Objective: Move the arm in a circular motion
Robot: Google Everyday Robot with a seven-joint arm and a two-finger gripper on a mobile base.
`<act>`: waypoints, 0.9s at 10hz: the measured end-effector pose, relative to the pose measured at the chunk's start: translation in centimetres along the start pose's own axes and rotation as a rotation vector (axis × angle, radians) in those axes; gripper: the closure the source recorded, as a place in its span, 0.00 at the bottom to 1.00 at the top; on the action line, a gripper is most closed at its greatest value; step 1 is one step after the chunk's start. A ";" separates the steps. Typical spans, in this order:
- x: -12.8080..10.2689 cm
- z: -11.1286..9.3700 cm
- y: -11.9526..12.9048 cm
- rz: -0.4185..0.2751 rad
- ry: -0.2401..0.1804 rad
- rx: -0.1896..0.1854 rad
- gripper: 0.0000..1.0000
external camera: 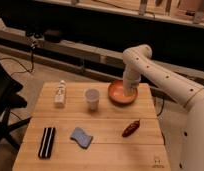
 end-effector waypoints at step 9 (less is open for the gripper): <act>0.6 0.2 0.4 -0.006 -0.002 -0.015 1.00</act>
